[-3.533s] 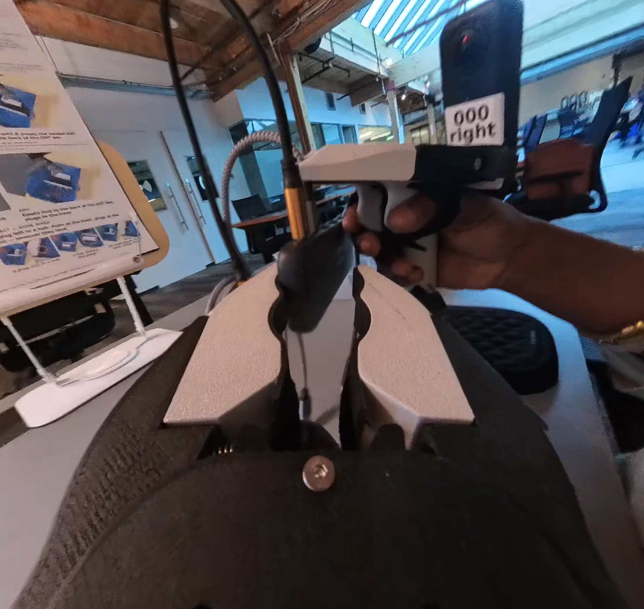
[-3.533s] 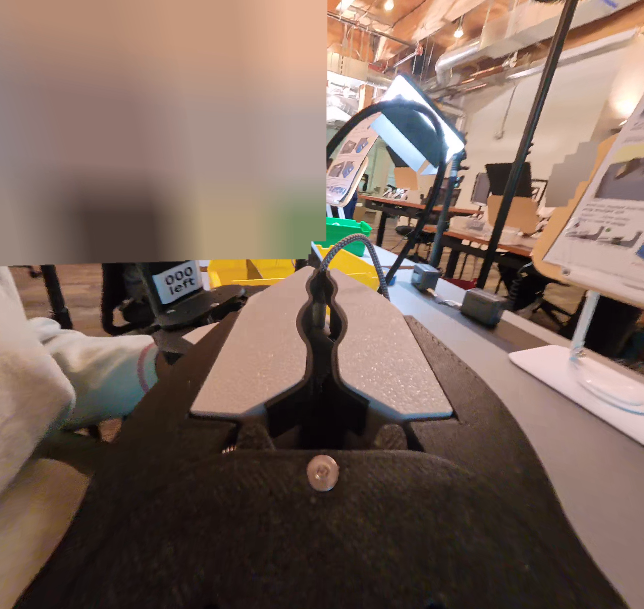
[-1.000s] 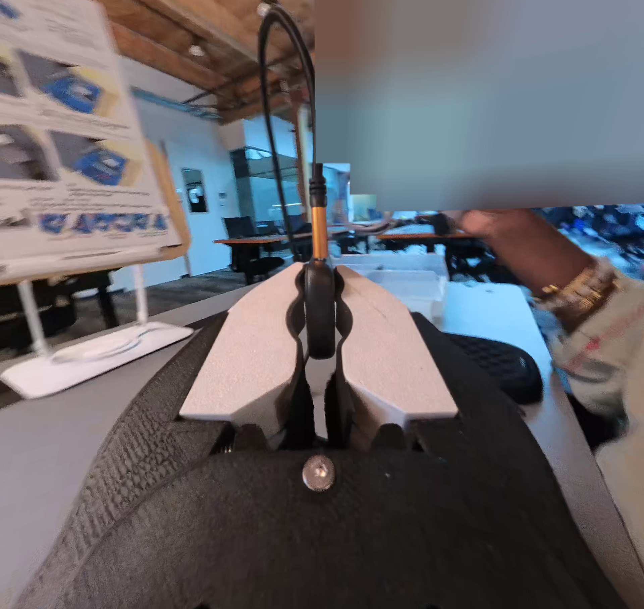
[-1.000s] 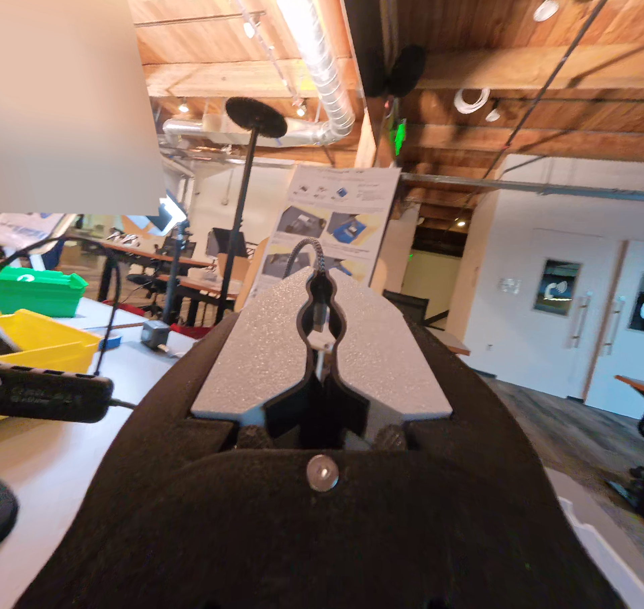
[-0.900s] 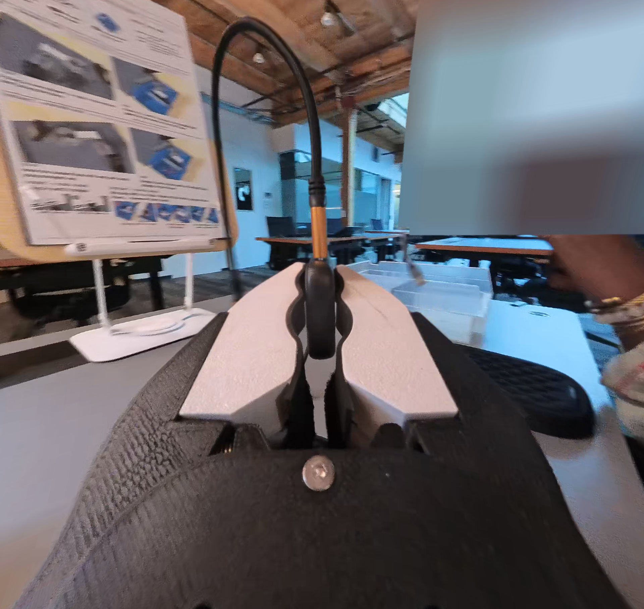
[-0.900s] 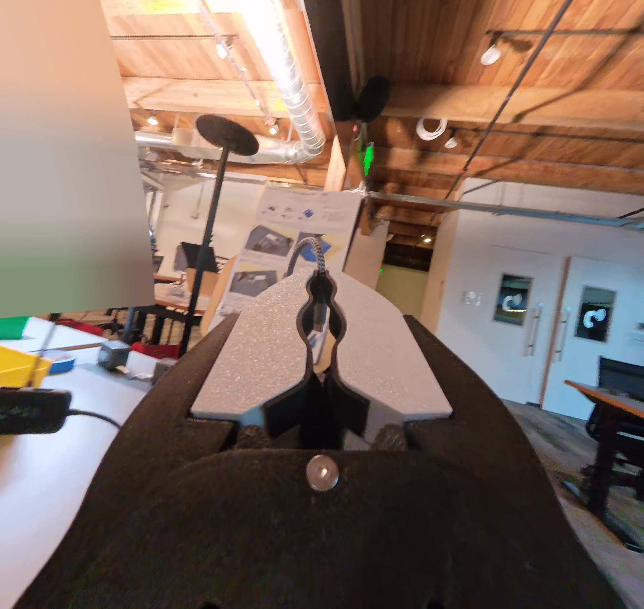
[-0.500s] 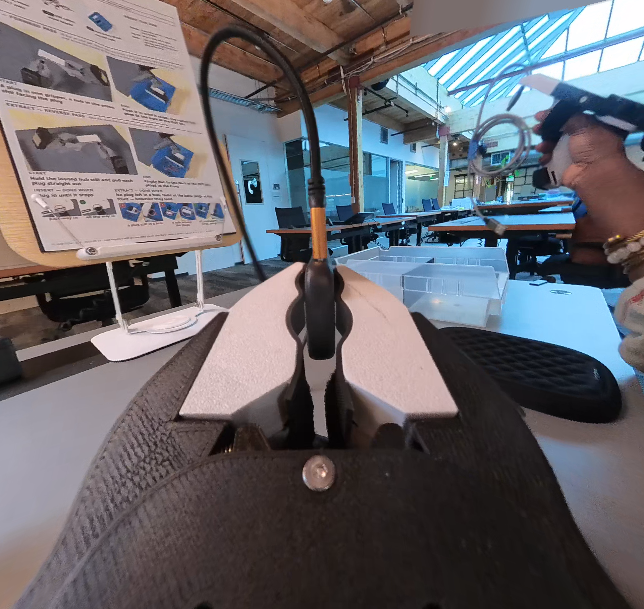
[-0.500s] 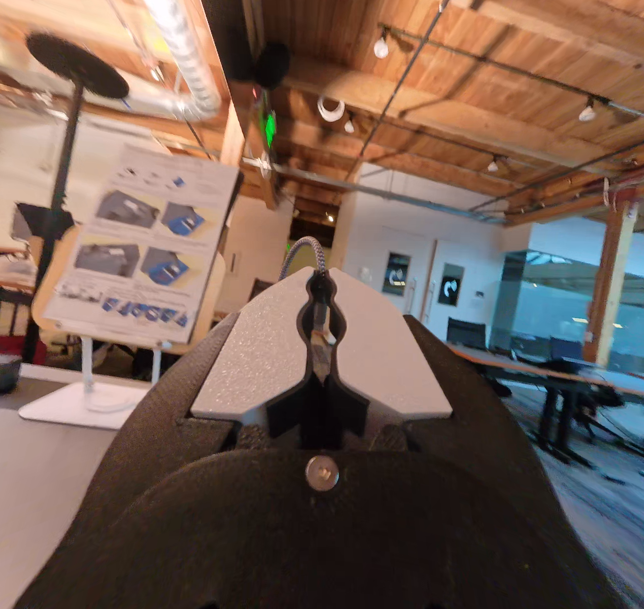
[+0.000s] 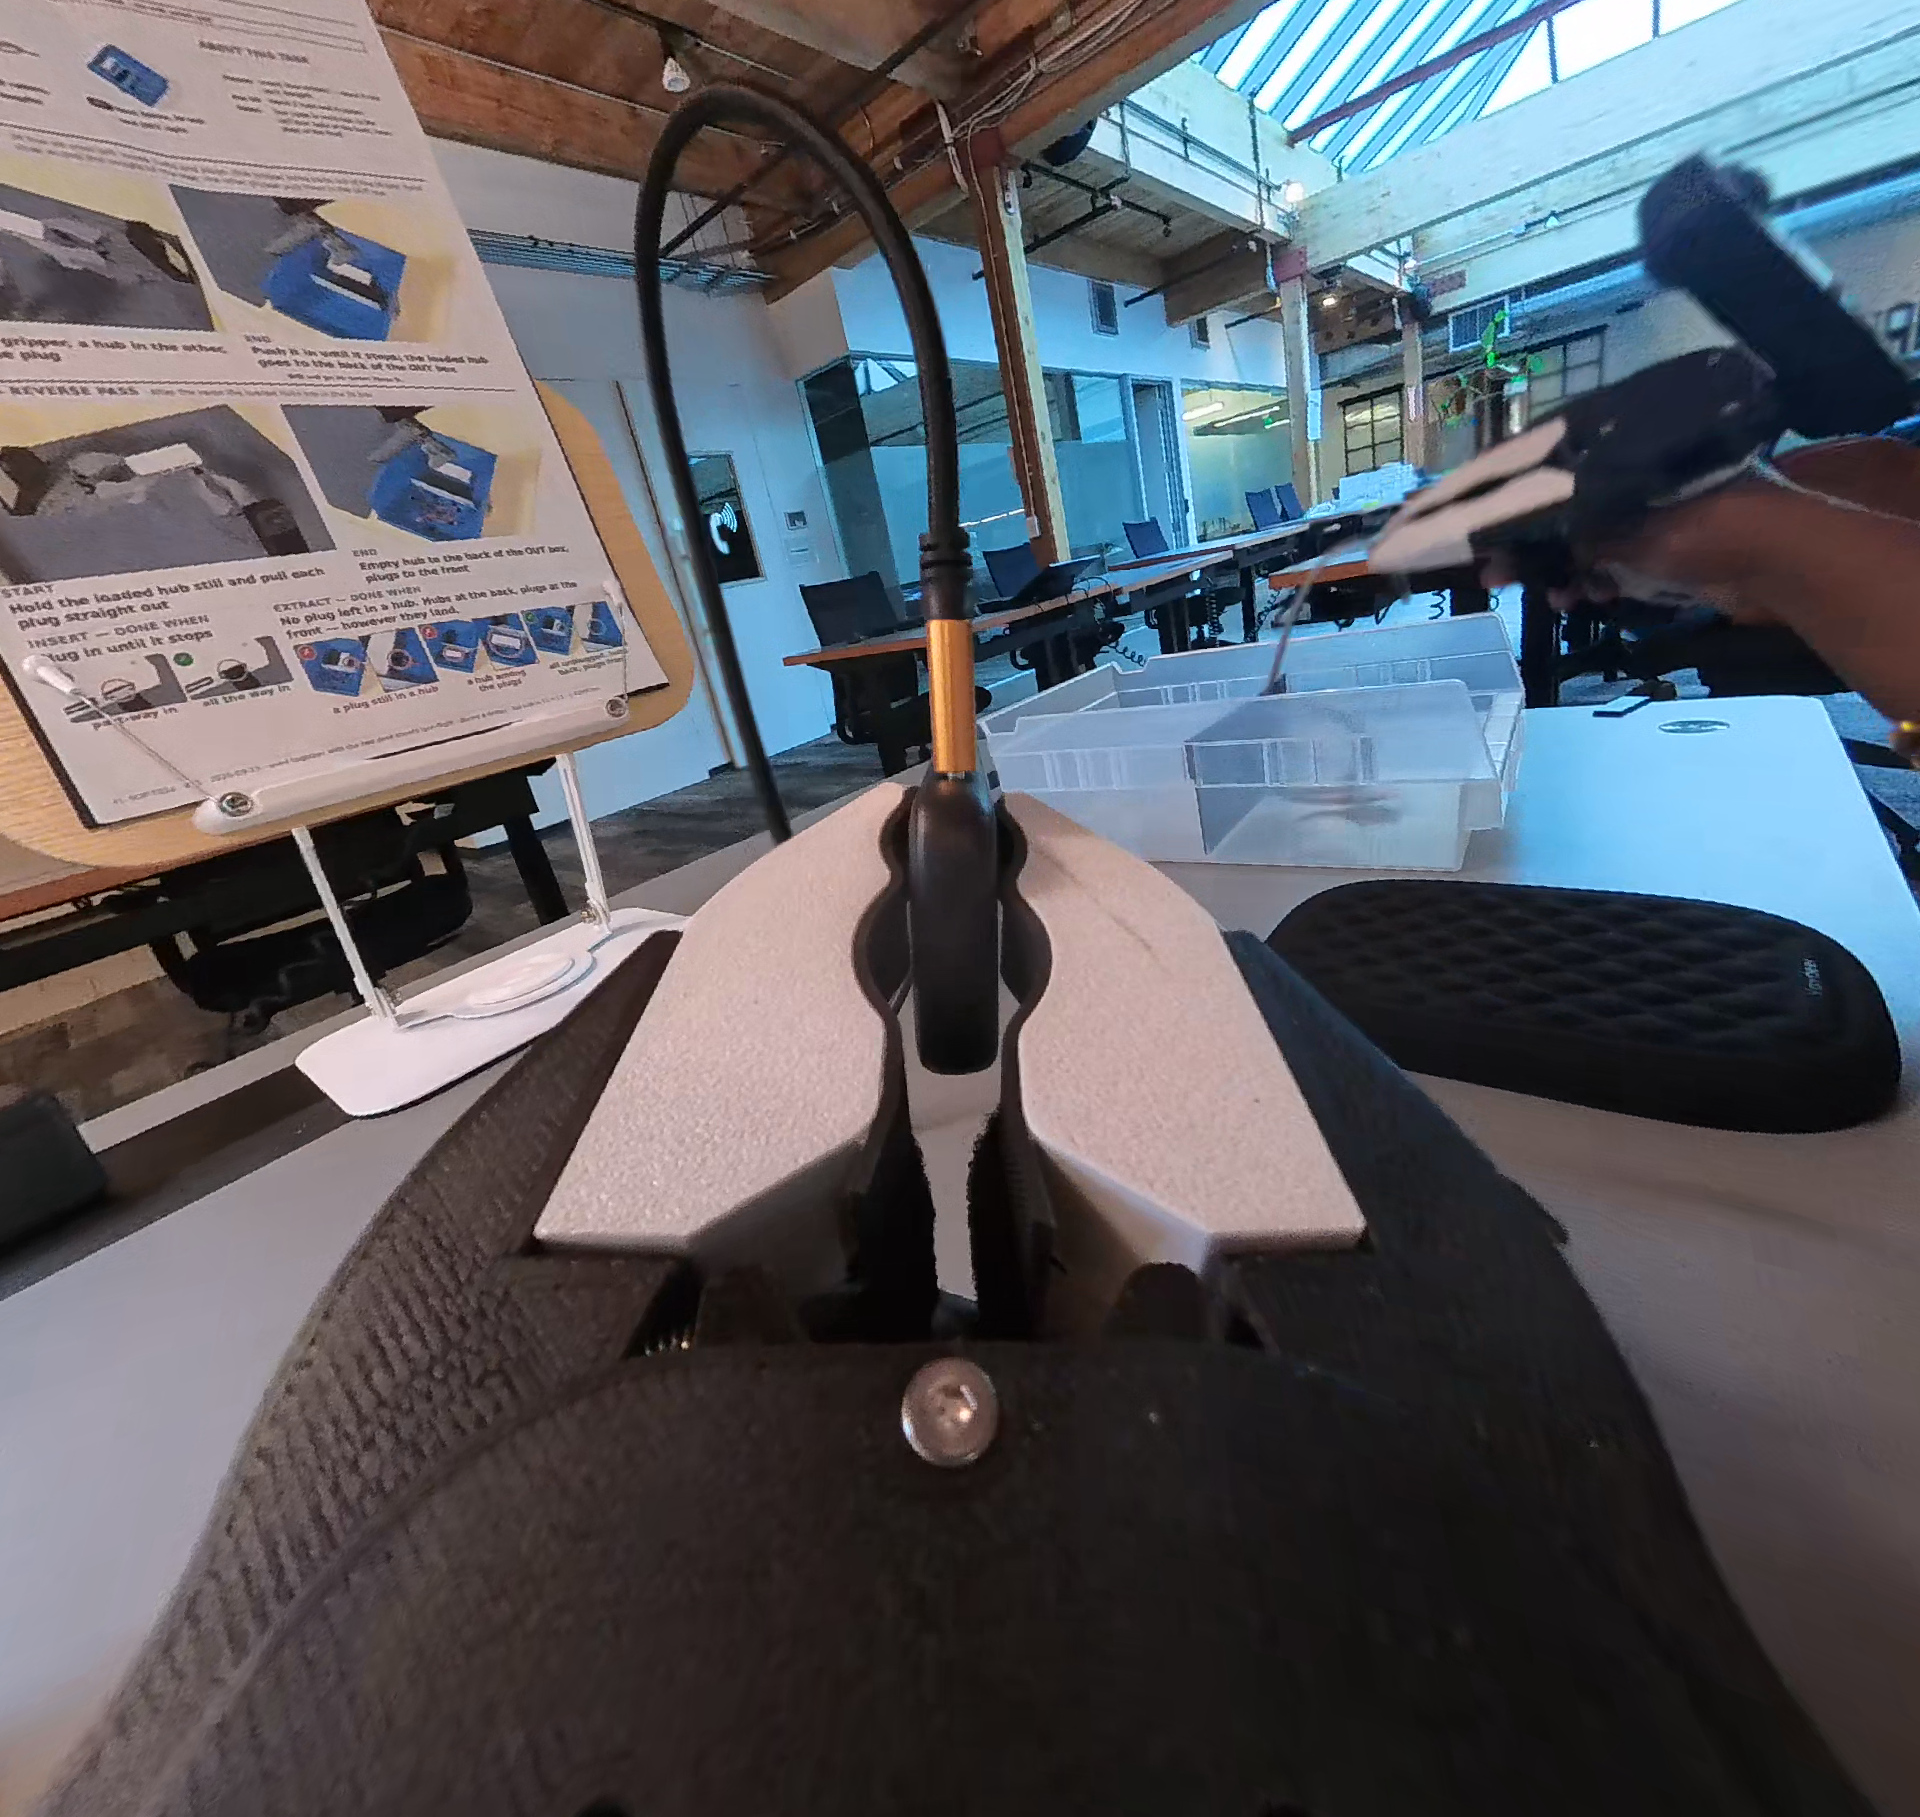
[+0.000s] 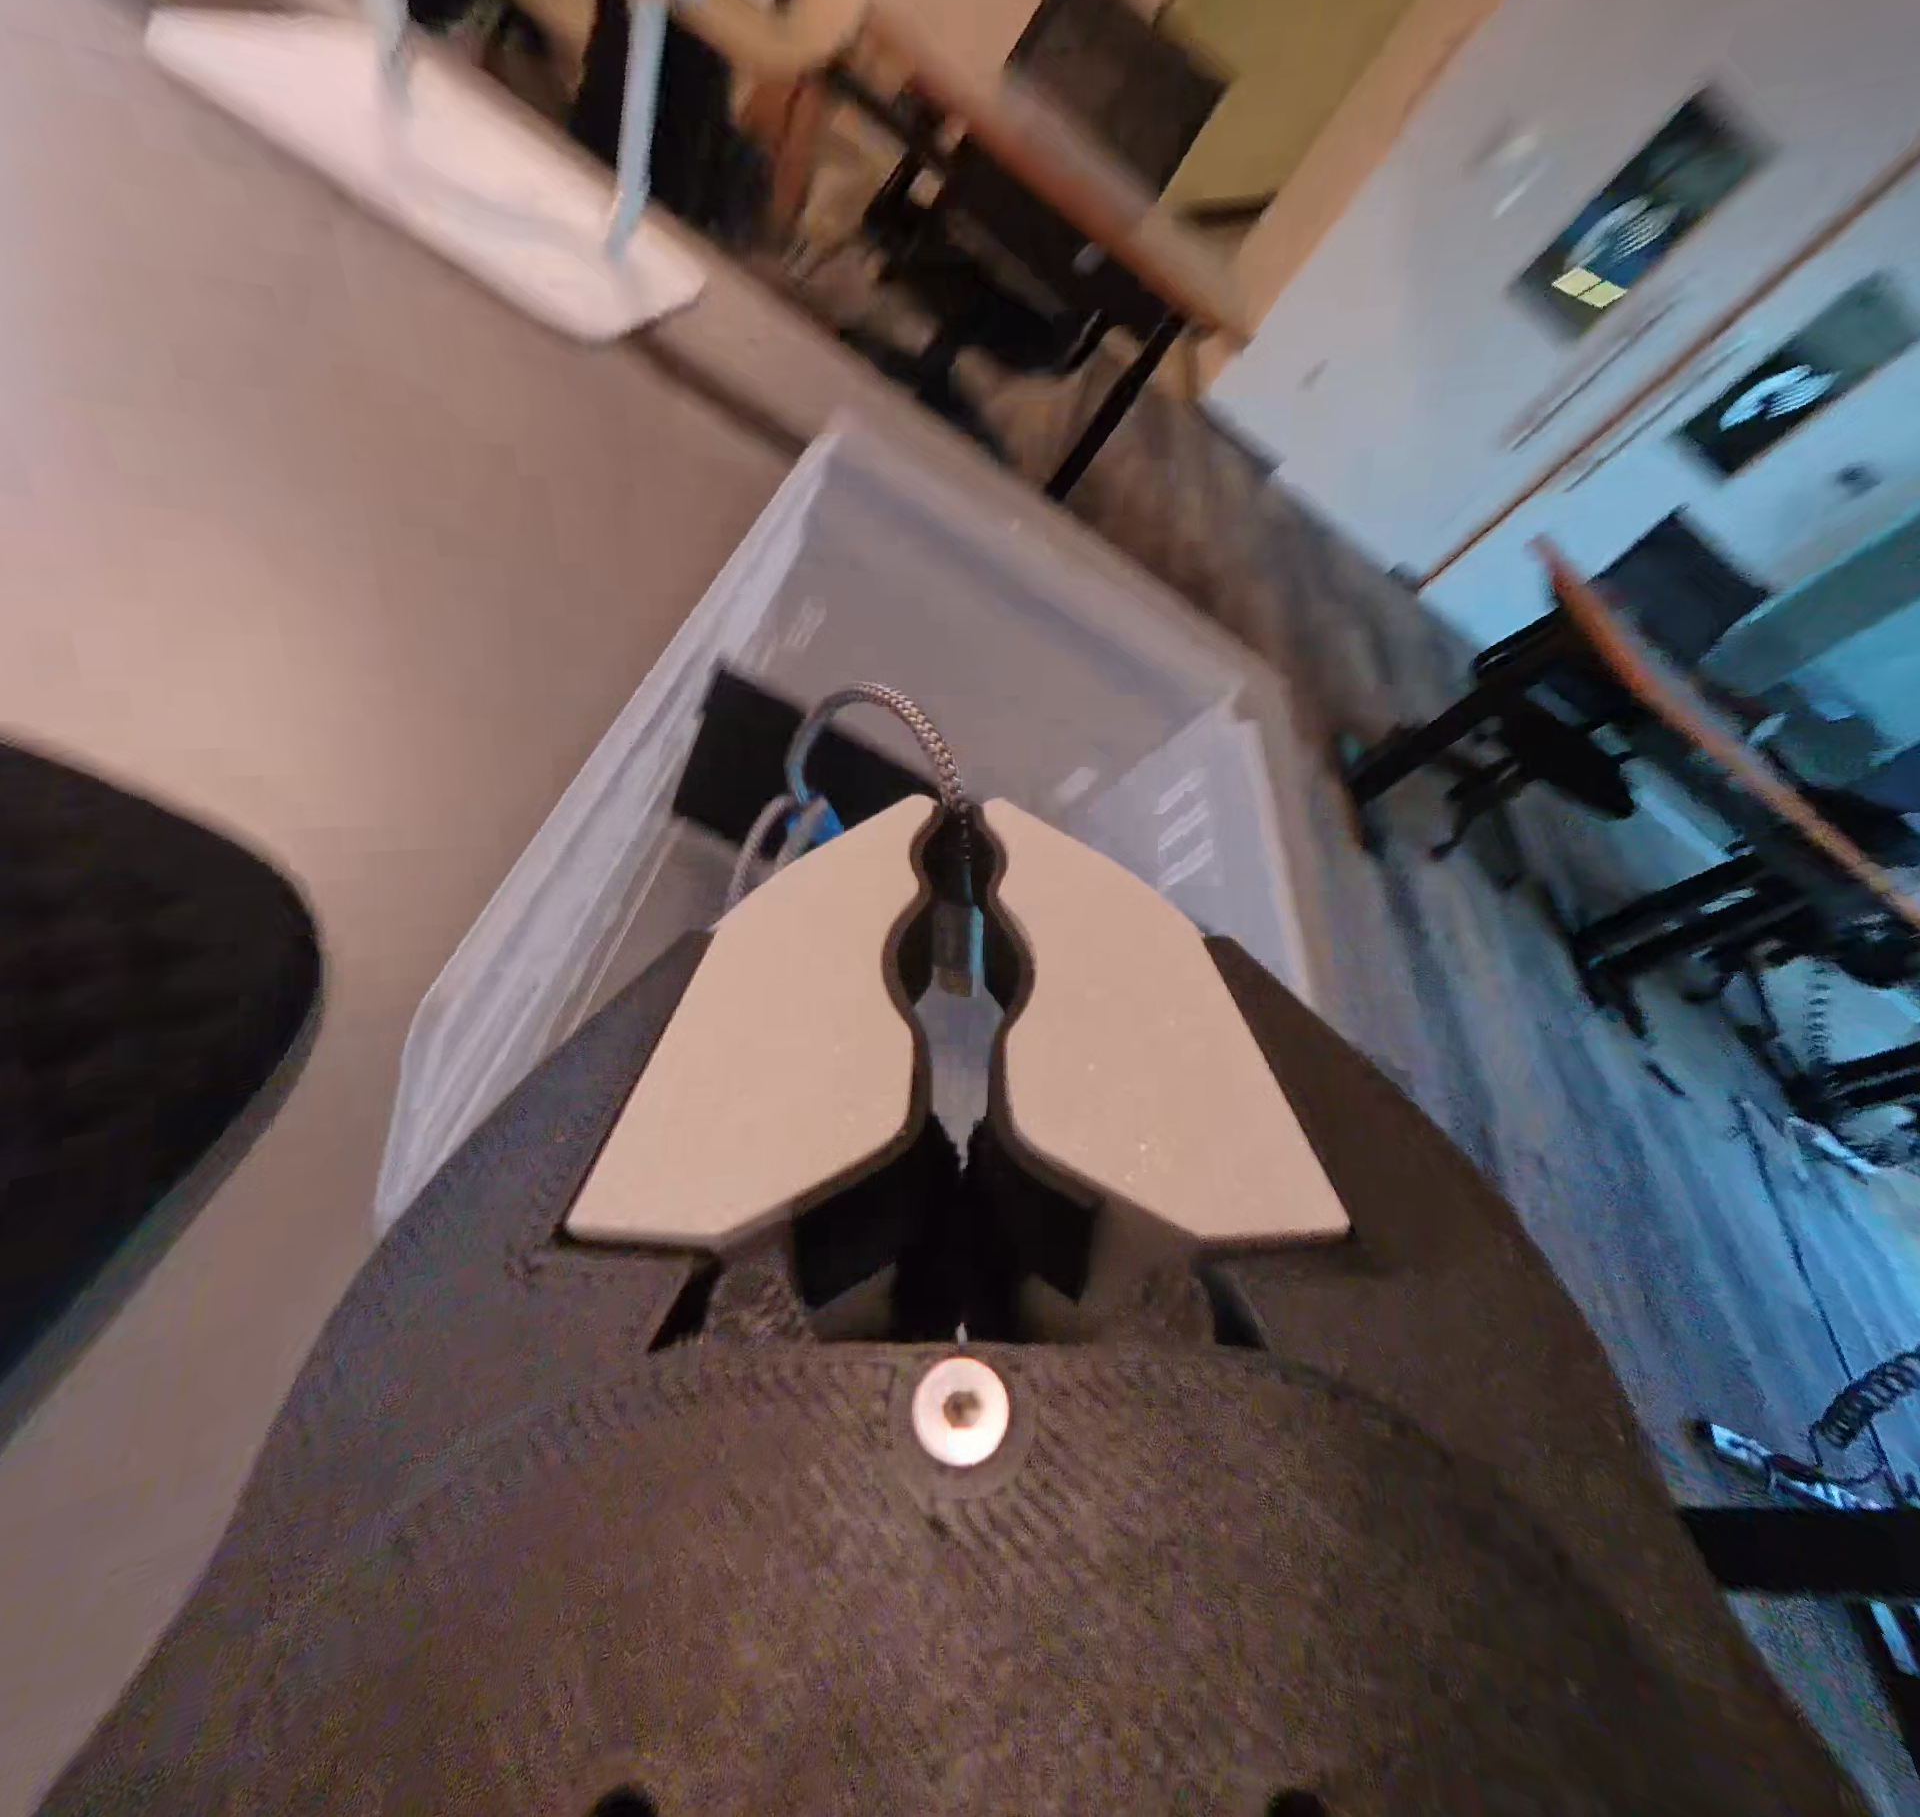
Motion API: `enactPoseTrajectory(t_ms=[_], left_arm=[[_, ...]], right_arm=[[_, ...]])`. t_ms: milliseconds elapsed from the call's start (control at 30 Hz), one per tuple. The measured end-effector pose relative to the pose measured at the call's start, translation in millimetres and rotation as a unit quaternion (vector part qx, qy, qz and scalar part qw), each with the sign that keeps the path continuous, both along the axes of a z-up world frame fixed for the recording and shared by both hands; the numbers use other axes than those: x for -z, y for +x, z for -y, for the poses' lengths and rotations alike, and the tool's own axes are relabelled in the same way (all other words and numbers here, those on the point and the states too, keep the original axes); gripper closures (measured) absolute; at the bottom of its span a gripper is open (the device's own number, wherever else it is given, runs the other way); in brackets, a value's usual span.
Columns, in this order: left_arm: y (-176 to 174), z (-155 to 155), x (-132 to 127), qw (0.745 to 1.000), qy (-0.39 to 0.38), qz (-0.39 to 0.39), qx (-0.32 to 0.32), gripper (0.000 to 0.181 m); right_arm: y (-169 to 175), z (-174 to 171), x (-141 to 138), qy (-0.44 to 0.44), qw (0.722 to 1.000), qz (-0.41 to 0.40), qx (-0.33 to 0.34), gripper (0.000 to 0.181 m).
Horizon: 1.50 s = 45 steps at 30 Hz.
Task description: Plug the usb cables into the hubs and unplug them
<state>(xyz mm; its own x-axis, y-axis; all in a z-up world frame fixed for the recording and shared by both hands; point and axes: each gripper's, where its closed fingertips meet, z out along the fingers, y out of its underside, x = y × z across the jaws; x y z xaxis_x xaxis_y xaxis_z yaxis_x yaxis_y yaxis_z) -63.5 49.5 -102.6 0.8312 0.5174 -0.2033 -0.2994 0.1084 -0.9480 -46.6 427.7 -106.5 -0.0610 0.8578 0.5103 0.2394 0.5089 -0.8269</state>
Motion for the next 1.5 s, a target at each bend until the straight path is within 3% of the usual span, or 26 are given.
enactPoseTrajectory(t_ms=[167,300,400,533,600,667,767,867,1000,1100,1167,1267,1500], left_arm=[[0.5,-0.5,0.7,1.0,-0.004,-0.002,0.0,0.169],[1.2,-2.2,2.1,1.0,-0.013,-0.007,-0.001,0.169],[0.8,-3.6,4.3,0.999,-0.027,-0.016,-0.01,0.169],[-2.6,-4.3,7.2,0.998,-0.048,-0.031,-0.04,0.169],[-7.6,-1.8,8.9,0.994,-0.064,-0.044,-0.073,0.169],[-11.8,0.7,10.0,0.989,-0.081,-0.061,-0.11,0.169],[-14.3,2.4,10.0,0.978,-0.106,-0.096,-0.155,0.169],[-12.5,0.1,10.8,0.963,-0.137,-0.138,-0.183,0.169],[-5.9,-8.3,14.1,0.942,-0.182,-0.199,-0.2,0.169],[-0.1,-16.0,17.4,0.936,-0.199,-0.218,-0.189,0.169],[3.7,-18.8,17.0,0.936,-0.2,-0.229,-0.18,0.169],[6.0,-20.6,18.6,0.936,-0.203,-0.231,-0.171,0.169],[3.2,-26.6,28.3,0.933,-0.229,-0.219,-0.173,0.167]], right_arm=[[2.1,17.1,58.2,-0.045,0.991,0.118,-0.042,0.175],[6.9,11.3,75.9,-0.105,0.981,0.163,-0.019,0.152],[8.4,2.6,58.8,-0.11,0.986,0.124,0.02,0.143],[7.1,19.2,3.7,-0.13,0.991,-0.01,0.024,0.142],[5.5,57.6,-23.2,-0.136,0.988,-0.069,-0.04,0.144],[5.1,118.8,-40.3,-0.155,0.971,-0.105,-0.149,0.147],[14.3,229.0,-37.1,-0.229,0.91,-0.081,-0.337,0.146],[22.6,310.6,-18.7,-0.293,0.851,-0.036,-0.434,0.146],[15.4,357.9,-7.8,-0.359,0.817,-0.027,-0.45,0.149],[11.6,367.0,-11.0,-0.44,0.77,-0.007,-0.463,0.152],[8.5,363.7,-13.4,-0.468,0.75,-0.005,-0.468,0.168],[8.6,361.3,-10.4,-0.461,0.748,-0.006,-0.478,0.169],[11.8,362.0,-3.7,-0.375,0.803,-0.066,-0.458,0.169]])
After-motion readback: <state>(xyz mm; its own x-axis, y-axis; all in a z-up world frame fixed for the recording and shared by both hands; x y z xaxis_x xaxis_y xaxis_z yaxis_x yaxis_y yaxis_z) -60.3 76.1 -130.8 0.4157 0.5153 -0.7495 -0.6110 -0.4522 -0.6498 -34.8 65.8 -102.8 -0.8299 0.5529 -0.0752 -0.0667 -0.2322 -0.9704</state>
